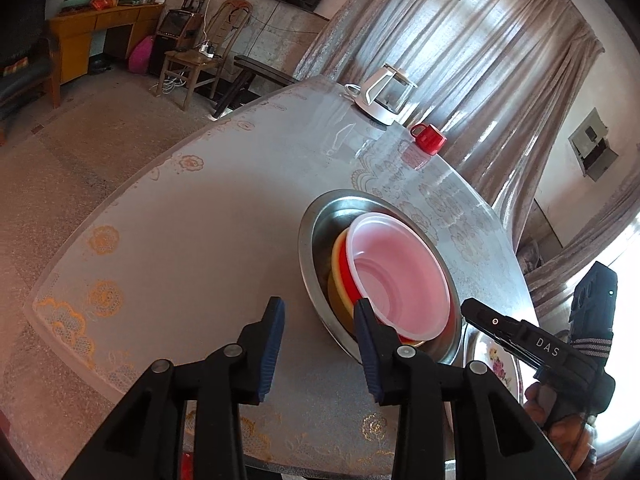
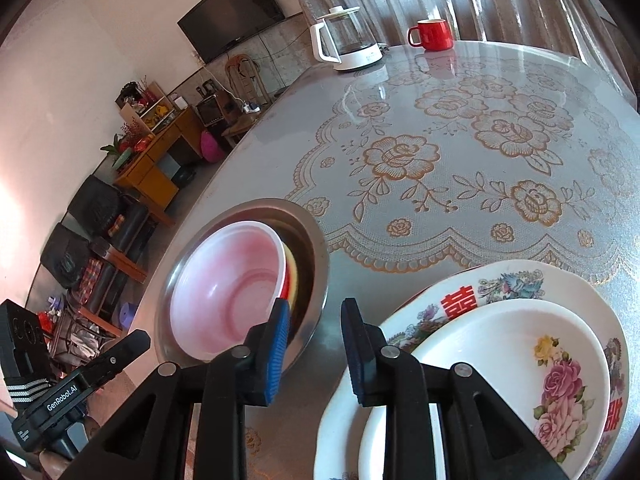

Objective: Organize plates and bowls
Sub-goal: 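Grasp the rim of the steel bowl with the left gripper, then carry the nested steel bowl with the left gripper onto the plate stack, then set the steel bowl down on the plates and open the left gripper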

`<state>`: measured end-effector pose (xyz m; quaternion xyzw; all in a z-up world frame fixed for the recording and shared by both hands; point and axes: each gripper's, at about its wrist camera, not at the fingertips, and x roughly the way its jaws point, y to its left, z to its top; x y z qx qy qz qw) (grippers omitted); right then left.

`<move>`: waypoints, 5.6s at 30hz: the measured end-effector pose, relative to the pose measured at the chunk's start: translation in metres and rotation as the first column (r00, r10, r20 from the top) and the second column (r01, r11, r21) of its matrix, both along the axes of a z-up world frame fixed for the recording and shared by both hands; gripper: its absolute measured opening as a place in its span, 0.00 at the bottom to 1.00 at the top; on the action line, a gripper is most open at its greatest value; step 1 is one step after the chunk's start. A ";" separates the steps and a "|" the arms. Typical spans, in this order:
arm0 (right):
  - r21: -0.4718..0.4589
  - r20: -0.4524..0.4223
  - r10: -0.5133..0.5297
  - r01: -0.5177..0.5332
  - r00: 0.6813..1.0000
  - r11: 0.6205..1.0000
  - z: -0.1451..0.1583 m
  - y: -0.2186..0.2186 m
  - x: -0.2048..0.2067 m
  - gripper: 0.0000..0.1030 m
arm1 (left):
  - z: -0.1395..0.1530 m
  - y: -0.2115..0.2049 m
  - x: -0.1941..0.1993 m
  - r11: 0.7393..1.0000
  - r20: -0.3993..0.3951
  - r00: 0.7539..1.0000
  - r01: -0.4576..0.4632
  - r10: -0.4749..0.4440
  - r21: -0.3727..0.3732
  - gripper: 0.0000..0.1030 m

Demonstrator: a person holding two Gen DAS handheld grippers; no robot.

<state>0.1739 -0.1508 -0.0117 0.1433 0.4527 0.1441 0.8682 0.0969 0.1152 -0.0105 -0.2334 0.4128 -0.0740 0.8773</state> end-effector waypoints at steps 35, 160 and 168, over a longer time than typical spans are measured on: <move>-0.072 -0.019 0.059 -0.060 0.998 0.996 -0.014 0.022 0.030 0.23 | -0.018 0.003 0.033 0.991 0.010 0.998 0.064 -0.063 -0.117 0.15; -0.004 0.018 -0.283 0.283 0.959 0.959 0.004 -0.155 -0.108 0.24 | 0.002 -0.167 -0.021 0.875 0.042 0.875 0.483 -0.482 -0.018 0.19; -0.020 0.021 -0.275 0.275 0.961 0.961 0.005 -0.151 -0.113 0.25 | 0.003 -0.166 -0.024 0.876 0.051 0.875 0.482 -0.481 -0.002 0.20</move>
